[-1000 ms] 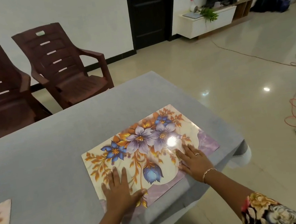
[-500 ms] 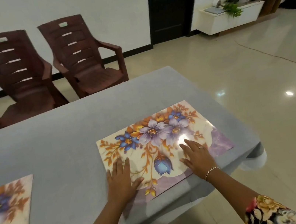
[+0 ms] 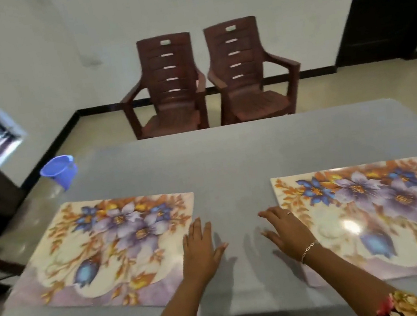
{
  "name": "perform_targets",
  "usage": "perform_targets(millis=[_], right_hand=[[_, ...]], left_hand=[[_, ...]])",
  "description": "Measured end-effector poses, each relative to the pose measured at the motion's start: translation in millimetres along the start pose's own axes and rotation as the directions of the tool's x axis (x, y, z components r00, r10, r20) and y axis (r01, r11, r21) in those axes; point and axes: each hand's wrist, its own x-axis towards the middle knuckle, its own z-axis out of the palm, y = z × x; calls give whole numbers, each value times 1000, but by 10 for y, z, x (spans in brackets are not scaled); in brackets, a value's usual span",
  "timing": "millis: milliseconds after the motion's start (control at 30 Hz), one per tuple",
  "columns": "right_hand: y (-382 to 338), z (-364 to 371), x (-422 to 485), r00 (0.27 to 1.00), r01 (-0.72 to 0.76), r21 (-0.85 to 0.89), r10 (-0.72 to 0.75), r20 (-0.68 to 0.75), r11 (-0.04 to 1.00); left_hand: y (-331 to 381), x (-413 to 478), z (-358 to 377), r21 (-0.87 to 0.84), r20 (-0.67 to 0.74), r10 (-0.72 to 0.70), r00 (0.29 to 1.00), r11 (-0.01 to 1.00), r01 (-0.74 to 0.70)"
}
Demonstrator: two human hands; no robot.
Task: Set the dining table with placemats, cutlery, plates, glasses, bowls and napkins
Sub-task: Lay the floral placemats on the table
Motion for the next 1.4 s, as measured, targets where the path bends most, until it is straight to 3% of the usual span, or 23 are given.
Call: perform_targets(millis=[133,300,467,600,667,800,933,1167,1300,1400], right_hand=[[-786,287,342,995,-104,272,96,39,957],[-1449,659,731,900,-425,585,389,195,691],[-1703,812,962,783,-579,658,555,282,483],[-1752,843,1018,712,-595,744,628,313,305],[-1761,843,1030,707,-579,769,635,309,271],[-1816,886,1034,739,-554,777,607,292,301],[-1899,920,1034,758,-560,681,623,193,472],[-1888,809,1016,777,-522,618,627,60,588],[-1851,772,1009,785,-522,546,619,7,655],[-1837,748,993,782,-499,525,620,-70,689]], left_hand=[[-879,35,-70,-31,-22,-23,1000,999,22],[-1670,-29,-168,-84,-62,-4,998,996,-1],[-1882,-92,-242,-96,-3,20,1000,995,-20],[-1905,-97,-118,-31,-55,-2,998,1000,0],[-1888,-93,-92,-25,-81,-28,996,999,26],[-1869,-111,-98,-69,-58,-51,997,997,47],[-1939,-113,-151,-206,-85,-38,996,978,19],[-1965,-112,-172,-416,-173,-38,984,909,-38],[-2014,-127,-161,-555,-303,-193,933,832,-8],[-2118,-143,-148,-568,-384,-300,873,822,32]])
